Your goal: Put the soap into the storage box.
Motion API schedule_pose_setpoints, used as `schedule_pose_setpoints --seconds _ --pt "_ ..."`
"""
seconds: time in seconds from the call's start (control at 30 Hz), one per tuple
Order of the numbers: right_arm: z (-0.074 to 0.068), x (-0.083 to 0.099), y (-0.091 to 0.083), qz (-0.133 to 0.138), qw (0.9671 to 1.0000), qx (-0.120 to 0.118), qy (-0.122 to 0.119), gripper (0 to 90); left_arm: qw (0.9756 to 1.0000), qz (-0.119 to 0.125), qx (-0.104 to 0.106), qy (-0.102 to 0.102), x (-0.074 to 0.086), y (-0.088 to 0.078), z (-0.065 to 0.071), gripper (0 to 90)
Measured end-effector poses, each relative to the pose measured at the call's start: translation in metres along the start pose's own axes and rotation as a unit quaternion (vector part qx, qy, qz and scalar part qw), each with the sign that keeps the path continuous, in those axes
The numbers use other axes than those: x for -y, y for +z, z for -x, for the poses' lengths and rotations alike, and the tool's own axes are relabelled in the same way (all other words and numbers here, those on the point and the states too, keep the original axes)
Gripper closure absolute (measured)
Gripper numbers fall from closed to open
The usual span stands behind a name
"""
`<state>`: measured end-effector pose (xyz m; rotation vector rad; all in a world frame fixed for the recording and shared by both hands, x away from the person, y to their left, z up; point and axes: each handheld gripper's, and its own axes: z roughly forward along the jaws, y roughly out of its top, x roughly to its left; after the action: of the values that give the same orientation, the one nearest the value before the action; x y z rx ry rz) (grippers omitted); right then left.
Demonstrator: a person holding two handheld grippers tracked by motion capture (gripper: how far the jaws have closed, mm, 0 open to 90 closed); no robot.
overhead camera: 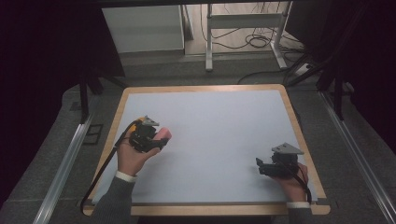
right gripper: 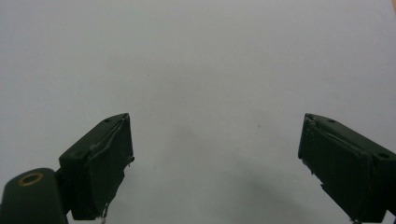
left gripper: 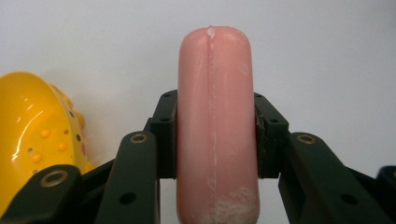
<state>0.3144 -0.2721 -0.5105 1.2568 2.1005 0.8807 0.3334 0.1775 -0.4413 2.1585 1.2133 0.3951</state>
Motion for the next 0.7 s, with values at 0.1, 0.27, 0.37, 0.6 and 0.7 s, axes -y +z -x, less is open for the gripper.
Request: schedule_pose_setpoints --seconds 0.1,0.27,0.37,0.6,0.7 --pt "0.001 0.001 0.001 -0.001 1.0 0.002 -0.001 9.9 1.0 0.001 -0.001 -0.002 -0.001 -0.001 -0.002 60.0" --pt "0.001 0.001 0.001 -0.001 1.0 0.004 -0.001 9.9 1.0 0.001 -0.004 -0.006 -0.003 -0.003 -0.006 60.0" --pt "0.0 0.001 0.0 -0.001 1.0 0.004 -0.001 9.9 0.9999 0.003 -0.006 -0.008 -0.004 -0.003 -0.009 60.0" --pt "0.0 0.001 0.001 -0.002 1.0 0.004 -0.003 9.9 0.9999 0.002 -0.008 -0.013 -0.006 -0.003 -0.013 60.0" --pt "0.0 0.001 0.001 -0.004 1.0 0.004 -0.003 9.9 0.9999 0.002 -0.009 -0.014 -0.008 -0.002 -0.015 60.0"
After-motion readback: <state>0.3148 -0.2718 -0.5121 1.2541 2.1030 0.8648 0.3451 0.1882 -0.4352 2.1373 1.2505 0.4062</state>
